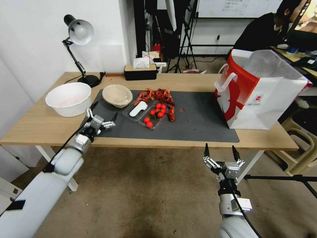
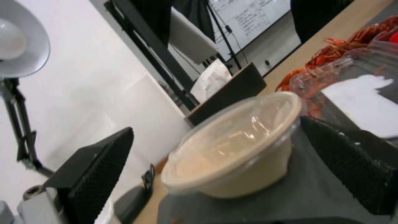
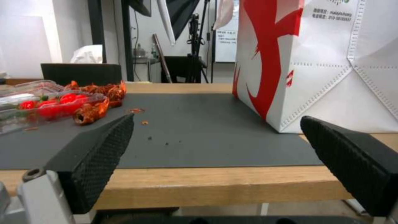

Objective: Pick up the trash from the table and place it into the takeout bag.

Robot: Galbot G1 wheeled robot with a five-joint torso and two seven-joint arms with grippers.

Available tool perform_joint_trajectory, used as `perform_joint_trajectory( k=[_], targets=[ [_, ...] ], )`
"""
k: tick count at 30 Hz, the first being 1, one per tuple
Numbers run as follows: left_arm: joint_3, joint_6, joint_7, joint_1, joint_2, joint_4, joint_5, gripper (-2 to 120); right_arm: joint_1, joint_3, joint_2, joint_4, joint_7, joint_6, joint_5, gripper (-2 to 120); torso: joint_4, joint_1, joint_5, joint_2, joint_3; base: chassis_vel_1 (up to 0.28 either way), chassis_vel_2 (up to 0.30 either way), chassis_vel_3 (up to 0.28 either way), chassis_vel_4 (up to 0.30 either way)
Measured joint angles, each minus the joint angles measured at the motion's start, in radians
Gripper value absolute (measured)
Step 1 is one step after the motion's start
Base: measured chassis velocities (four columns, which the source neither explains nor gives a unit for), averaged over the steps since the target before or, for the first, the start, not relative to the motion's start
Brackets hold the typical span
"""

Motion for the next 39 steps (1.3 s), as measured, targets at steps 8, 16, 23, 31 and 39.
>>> perform_joint_trajectory(
  k=[8,16,23,31,39],
  targets=[
    [0.082,0.000,0.013,-0.101,-0.014,0.104,0.043,100,0.004,0.002,0.002,-0.005,0.002,-0.001,0.000,100,0.0000,0.000,0.0000,0.000,0.000,0.000,0.000,0.000,0.000],
    [0.113,-0.031,0.035,-0.156,-0.021,0.194,0.115,97,0.010,0.004,0.002,-0.015,0.003,-0.001,0.002,100,0.0001,0.000,-0.0001,0.000,0.000,0.000,0.000,0.000,0.000],
    [0.130,-0.038,0.039,-0.187,-0.029,0.230,0.142,85,0.022,0.004,0.002,-0.027,0.003,-0.001,0.005,100,0.0001,0.000,0.0000,0.000,0.000,0.000,0.000,0.000,0.000],
    [0.151,-0.051,0.045,-0.212,-0.016,0.250,0.161,71,0.029,0.004,0.000,-0.033,0.004,-0.001,0.007,100,0.0001,0.000,0.0000,0.000,0.000,0.000,0.000,0.000,0.000],
    [0.164,-0.063,0.057,-0.223,0.002,0.258,0.170,59,0.025,0.004,0.000,-0.032,0.005,0.002,0.007,100,0.0001,0.000,0.0000,0.000,0.000,0.000,0.000,0.000,0.000]
  ],
)
